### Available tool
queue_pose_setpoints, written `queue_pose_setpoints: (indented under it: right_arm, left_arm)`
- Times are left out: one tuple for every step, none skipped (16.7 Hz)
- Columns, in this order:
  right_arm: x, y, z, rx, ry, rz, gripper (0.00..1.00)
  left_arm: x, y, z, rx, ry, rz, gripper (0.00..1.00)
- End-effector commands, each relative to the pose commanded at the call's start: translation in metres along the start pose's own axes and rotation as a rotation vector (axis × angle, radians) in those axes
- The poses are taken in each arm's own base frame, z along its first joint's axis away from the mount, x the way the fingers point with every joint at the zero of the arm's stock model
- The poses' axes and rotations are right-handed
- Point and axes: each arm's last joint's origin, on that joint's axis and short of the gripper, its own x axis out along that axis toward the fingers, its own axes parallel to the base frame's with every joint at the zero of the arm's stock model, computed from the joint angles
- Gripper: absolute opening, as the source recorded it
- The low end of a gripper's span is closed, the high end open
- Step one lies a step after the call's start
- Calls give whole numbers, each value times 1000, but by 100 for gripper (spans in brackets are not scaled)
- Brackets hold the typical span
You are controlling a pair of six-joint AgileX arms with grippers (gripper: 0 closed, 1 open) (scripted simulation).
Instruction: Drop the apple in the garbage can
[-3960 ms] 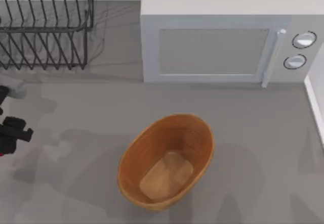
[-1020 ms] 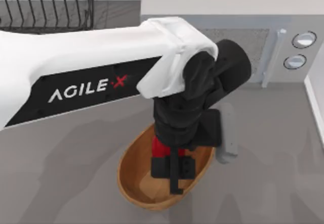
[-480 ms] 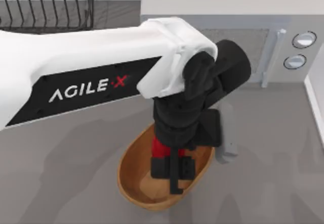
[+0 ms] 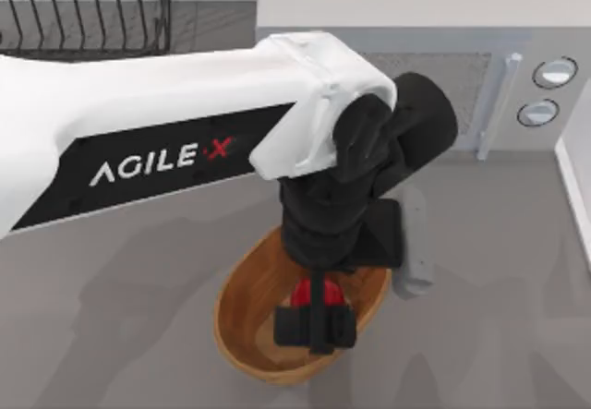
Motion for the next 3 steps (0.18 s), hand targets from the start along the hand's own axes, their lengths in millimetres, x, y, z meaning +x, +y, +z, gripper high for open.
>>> queue_pose_setpoints:
  right_arm:
    - [0,0,0,0,0,0,100]
    - [0,0,0,0,0,0,100]
    - [0,0,0,0,0,0,100]
  left_arm:
    - [0,0,0,0,0,0,100]
    - [0,0,0,0,0,0,100]
    - [0,0,0,0,0,0,100]
